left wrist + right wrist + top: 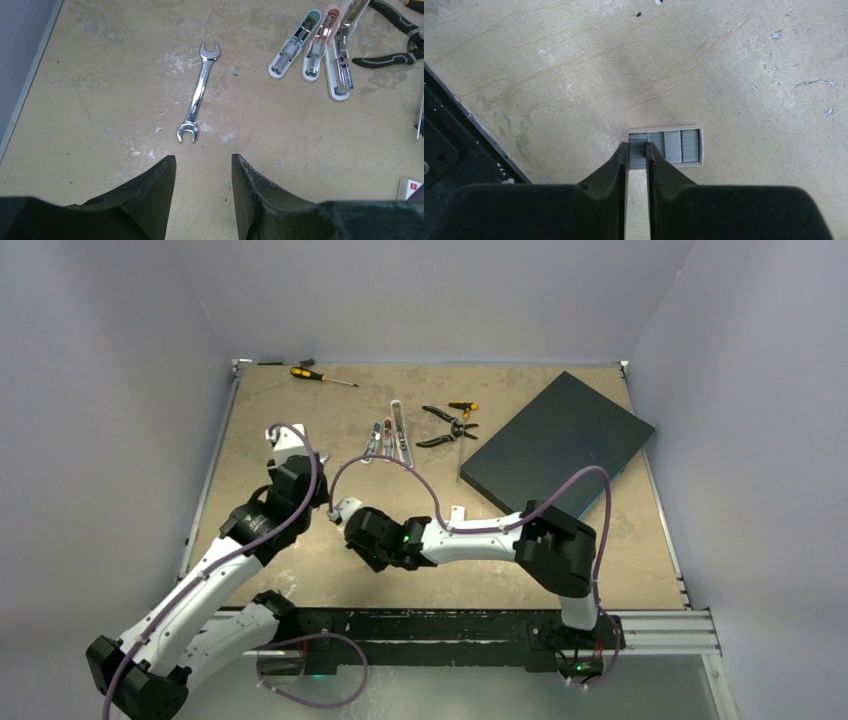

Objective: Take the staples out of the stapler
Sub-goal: Adjust the staple in the staple box.

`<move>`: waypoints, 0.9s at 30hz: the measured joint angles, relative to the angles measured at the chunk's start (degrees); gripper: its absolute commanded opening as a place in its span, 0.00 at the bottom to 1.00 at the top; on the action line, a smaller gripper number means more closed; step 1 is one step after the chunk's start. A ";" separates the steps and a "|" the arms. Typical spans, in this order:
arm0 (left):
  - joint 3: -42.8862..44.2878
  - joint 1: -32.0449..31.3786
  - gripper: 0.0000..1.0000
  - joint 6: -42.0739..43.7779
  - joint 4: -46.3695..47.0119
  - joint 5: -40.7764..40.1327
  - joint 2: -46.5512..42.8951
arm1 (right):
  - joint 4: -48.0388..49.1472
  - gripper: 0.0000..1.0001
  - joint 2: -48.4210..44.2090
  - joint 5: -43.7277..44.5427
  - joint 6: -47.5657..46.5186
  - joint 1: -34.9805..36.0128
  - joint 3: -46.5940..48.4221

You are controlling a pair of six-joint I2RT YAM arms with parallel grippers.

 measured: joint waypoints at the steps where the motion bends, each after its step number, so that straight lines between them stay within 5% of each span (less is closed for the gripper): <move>1: 0.00 0.00 0.44 -0.15 0.13 -0.15 -0.66 | 0.20 0.17 0.00 0.00 -0.07 0.04 0.00; 10: -0.04 -0.02 0.44 -0.26 0.09 -1.68 -3.39 | 0.31 0.17 0.00 1.16 0.50 0.33 0.00; 27: -0.02 0.00 0.45 -7.08 -5.01 -17.22 -15.82 | 0.13 0.17 0.00 1.90 -1.40 0.31 0.00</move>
